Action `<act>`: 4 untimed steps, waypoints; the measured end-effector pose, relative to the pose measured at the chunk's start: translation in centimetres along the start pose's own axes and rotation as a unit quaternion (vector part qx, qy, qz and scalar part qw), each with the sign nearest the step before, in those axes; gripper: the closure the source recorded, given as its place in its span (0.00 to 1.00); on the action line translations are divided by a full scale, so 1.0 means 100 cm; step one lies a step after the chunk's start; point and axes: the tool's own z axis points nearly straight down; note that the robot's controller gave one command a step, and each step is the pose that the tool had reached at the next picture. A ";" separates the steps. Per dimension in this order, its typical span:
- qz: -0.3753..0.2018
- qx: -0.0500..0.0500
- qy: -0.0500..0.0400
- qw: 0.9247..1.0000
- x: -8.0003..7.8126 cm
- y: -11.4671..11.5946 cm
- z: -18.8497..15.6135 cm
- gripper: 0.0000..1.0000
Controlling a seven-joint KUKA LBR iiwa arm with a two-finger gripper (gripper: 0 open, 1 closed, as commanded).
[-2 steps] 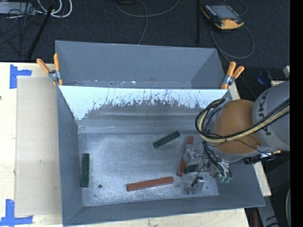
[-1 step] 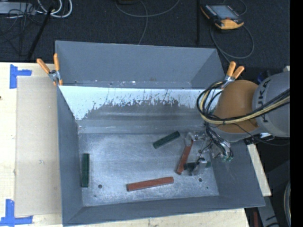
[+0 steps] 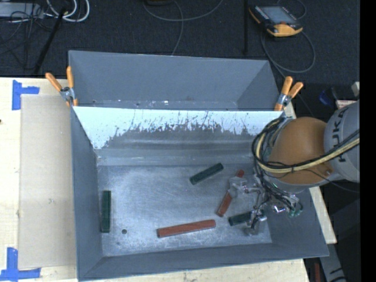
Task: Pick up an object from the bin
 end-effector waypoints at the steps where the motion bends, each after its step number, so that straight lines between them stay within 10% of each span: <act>1: -0.001 0.002 -0.006 1.000 -0.004 -0.001 -0.003 1.00; 2: -0.002 0.000 0.000 1.000 0.000 0.000 0.000 0.00; 3: -0.003 0.000 0.000 1.000 -0.001 0.001 0.000 1.00; 4: -0.014 0.002 -0.004 1.000 -0.017 -0.036 -0.150 1.00</act>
Offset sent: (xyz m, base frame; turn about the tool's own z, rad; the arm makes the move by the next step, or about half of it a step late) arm 0.0000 0.0000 0.0000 0.0000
